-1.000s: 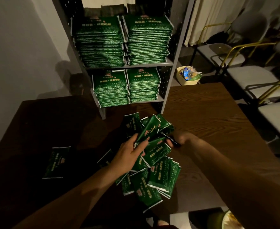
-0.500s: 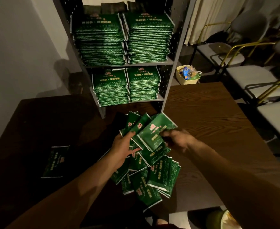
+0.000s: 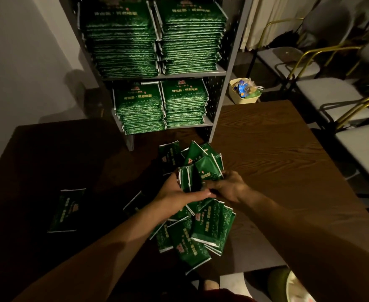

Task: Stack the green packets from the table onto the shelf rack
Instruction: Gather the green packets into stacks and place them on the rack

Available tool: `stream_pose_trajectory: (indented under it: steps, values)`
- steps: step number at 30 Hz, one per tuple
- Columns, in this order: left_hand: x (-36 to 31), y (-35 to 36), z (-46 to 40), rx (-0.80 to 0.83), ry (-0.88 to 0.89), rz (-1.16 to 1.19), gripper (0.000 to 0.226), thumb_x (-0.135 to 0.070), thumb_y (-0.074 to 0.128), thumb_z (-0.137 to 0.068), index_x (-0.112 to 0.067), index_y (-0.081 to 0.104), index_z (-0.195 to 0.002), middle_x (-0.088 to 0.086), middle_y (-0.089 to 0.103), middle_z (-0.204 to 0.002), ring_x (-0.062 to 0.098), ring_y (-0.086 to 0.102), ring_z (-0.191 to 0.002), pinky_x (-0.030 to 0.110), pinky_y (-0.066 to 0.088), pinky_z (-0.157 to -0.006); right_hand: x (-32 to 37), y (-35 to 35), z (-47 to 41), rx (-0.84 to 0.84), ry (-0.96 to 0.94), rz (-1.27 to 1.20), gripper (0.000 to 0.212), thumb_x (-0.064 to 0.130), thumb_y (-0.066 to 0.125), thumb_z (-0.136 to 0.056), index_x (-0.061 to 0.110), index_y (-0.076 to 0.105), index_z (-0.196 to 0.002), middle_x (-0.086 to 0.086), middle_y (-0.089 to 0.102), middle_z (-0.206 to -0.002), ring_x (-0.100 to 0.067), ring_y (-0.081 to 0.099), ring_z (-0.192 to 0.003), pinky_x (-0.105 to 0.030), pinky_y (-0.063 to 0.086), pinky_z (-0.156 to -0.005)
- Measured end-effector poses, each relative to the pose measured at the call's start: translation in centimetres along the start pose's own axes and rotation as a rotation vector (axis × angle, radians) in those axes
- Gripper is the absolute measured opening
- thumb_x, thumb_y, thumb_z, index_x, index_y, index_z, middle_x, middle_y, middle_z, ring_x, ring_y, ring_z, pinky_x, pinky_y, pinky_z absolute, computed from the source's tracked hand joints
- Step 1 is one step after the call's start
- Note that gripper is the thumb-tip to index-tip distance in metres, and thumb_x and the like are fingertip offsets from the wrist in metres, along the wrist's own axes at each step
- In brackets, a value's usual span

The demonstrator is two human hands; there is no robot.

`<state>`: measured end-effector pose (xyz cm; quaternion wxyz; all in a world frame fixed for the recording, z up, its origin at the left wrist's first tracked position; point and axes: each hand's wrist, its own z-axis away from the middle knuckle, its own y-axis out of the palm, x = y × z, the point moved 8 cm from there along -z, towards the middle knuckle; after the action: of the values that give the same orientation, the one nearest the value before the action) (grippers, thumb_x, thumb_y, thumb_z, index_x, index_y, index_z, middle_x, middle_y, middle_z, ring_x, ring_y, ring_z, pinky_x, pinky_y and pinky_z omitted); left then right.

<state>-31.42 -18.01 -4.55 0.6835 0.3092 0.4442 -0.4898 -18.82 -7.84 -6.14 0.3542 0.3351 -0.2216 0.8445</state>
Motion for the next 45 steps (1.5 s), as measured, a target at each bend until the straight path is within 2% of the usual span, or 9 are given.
stream_pose_trajectory:
  steps: [7, 11, 15, 19, 22, 25, 31, 36, 45]
  values:
    - [1.0, -0.7, -0.7, -0.17, -0.044, 0.01, 0.027, -0.011, 0.074, -0.088, -0.032, 0.062, -0.1, -0.006, 0.072, -0.103, 0.016, 0.07, -0.099, 0.032, 0.056, -0.083, -1.2, -0.4, -0.8, 0.044, -0.02, 0.011, 0.044, 0.01, 0.087, -0.07, 0.007, 0.065, -0.107, -0.009, 0.077, -0.094, -0.019, 0.074, -0.08, -0.03, 0.062, -0.069]
    - [2.1, -2.2, -1.6, -0.177, -0.134, 0.063, 0.032, -0.014, 0.073, -0.088, -0.022, 0.064, -0.118, 0.003, 0.073, -0.112, 0.024, 0.071, -0.103, 0.049, 0.056, -0.095, 0.0, -2.7, -0.9, -0.025, -0.185, 0.133, 0.096, 0.029, 0.099, -0.046, 0.029, 0.045, -0.126, 0.002, 0.06, -0.125, -0.019, 0.061, -0.111, -0.041, 0.055, -0.095]
    - [2.3, -2.6, -2.2, -0.101, -0.095, -0.155, 0.033, -0.009, 0.077, -0.085, -0.021, 0.066, -0.113, -0.002, 0.072, -0.107, 0.013, 0.069, -0.099, 0.029, 0.056, -0.086, -0.3, -1.9, -1.1, 0.121, -0.223, 0.141, 0.069, -0.009, 0.081, -0.069, 0.023, 0.055, -0.125, -0.004, 0.068, -0.118, -0.022, 0.066, -0.109, -0.049, 0.057, -0.093]
    - [3.4, -2.2, -2.5, -0.016, -0.007, -0.397, 0.034, 0.001, 0.079, -0.081, -0.011, 0.068, -0.111, 0.0, 0.071, -0.104, 0.013, 0.067, -0.099, 0.009, 0.051, -0.079, -1.1, -0.6, -0.5, 0.093, -0.349, 0.227, 0.08, -0.003, 0.082, -0.07, 0.042, 0.05, -0.128, 0.003, 0.051, -0.134, -0.022, 0.052, -0.127, -0.044, 0.057, -0.093]
    - [4.3, -1.9, -2.7, -0.018, -0.004, -0.438, 0.041, -0.004, 0.084, -0.077, -0.009, 0.069, -0.115, 0.003, 0.073, -0.108, 0.017, 0.069, -0.104, 0.025, 0.056, -0.091, -2.0, 0.9, -0.3, 0.092, -0.387, 0.386, 0.053, 0.005, 0.076, -0.082, 0.038, 0.051, -0.116, 0.017, 0.057, -0.115, -0.008, 0.057, -0.117, -0.024, 0.053, -0.092]
    - [4.3, -2.1, -2.7, -0.093, 0.032, -0.427, 0.048, -0.011, 0.086, -0.073, -0.022, 0.067, -0.116, -0.005, 0.071, -0.106, 0.011, 0.068, -0.102, 0.035, 0.056, -0.093, -2.2, 0.4, -0.7, 0.013, -0.418, 0.416, 0.036, 0.011, 0.073, -0.087, 0.031, 0.059, -0.113, 0.017, 0.064, -0.106, -0.005, 0.064, -0.106, -0.03, 0.057, -0.092]
    - [4.7, -3.0, -2.0, -0.165, 0.081, -0.461, 0.047, -0.013, 0.07, -0.082, -0.05, 0.054, -0.108, -0.007, 0.066, -0.109, 0.011, 0.063, -0.108, 0.043, 0.055, -0.096, -1.8, -0.2, -1.4, -0.02, -0.447, 0.437, 0.061, 0.003, 0.079, -0.079, 0.023, 0.055, -0.132, 0.01, 0.058, -0.123, -0.013, 0.058, -0.116, -0.03, 0.055, -0.095]
    - [5.0, -2.5, -1.8, -0.158, 0.12, -0.467, 0.047, -0.007, 0.065, -0.085, -0.039, 0.049, -0.116, -0.006, 0.065, -0.106, 0.013, 0.064, -0.103, 0.044, 0.055, -0.09, -1.6, -0.1, -1.0, 0.04, -0.515, 0.378, 0.084, 0.001, 0.078, -0.078, 0.03, 0.038, -0.146, 0.014, 0.059, -0.126, 0.0, 0.057, -0.116, -0.019, 0.05, -0.097]
    - [7.1, -1.9, -2.9, -0.144, 0.047, -0.55, 0.054, -0.011, 0.059, -0.094, -0.029, 0.04, -0.142, 0.003, 0.052, -0.131, 0.019, 0.053, -0.123, 0.039, 0.045, -0.103, -2.1, -0.4, -2.7, 0.012, -0.454, 0.393, 0.071, 0.005, 0.079, -0.078, 0.025, 0.04, -0.134, 0.006, 0.056, -0.126, -0.012, 0.058, -0.116, -0.033, 0.056, -0.093]
